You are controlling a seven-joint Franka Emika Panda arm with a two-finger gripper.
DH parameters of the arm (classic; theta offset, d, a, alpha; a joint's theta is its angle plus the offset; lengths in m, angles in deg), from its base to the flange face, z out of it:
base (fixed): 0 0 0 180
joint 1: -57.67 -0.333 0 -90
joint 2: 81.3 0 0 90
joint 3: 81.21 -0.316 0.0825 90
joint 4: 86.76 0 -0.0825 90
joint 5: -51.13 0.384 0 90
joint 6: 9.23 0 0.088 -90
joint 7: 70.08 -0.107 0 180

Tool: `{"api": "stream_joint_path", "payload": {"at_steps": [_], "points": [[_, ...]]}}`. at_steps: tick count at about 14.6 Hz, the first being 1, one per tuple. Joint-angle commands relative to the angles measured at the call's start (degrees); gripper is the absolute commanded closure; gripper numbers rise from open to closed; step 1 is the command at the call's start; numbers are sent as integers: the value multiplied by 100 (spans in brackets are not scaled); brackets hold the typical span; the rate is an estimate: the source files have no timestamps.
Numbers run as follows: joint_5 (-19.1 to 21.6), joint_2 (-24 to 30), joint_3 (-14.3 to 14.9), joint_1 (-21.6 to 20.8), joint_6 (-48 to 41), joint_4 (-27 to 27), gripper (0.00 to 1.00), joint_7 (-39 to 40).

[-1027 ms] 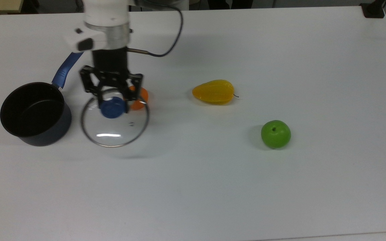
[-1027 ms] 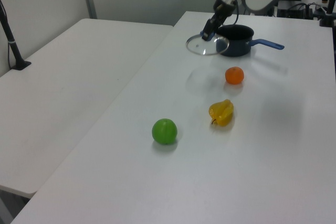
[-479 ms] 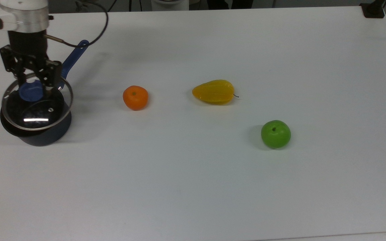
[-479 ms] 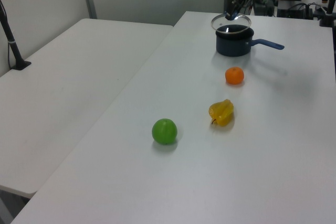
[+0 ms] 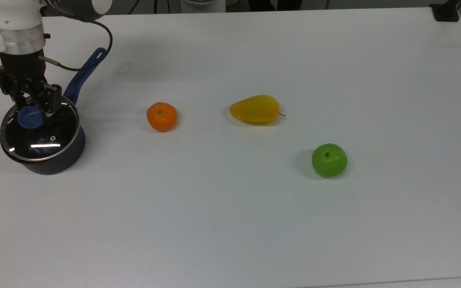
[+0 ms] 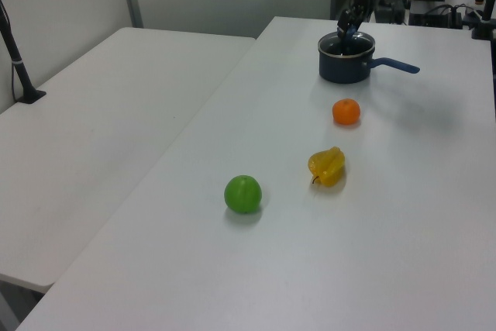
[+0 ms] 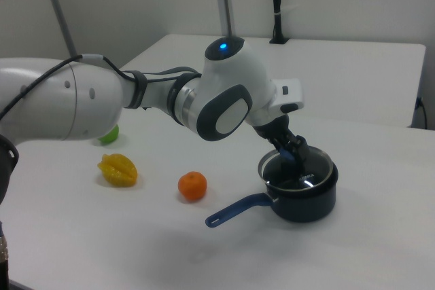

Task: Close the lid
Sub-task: 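Lower the glass lid onto the saucepan rim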

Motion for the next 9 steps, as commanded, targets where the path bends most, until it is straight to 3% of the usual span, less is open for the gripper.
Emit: {"api": "stream_joint_path", "payload": {"at_steps": [1,9], "points": [[156,-11,-37,10,-107,-164,52,96],[156,-29,-46,150,-89,-146,52,113]]}}
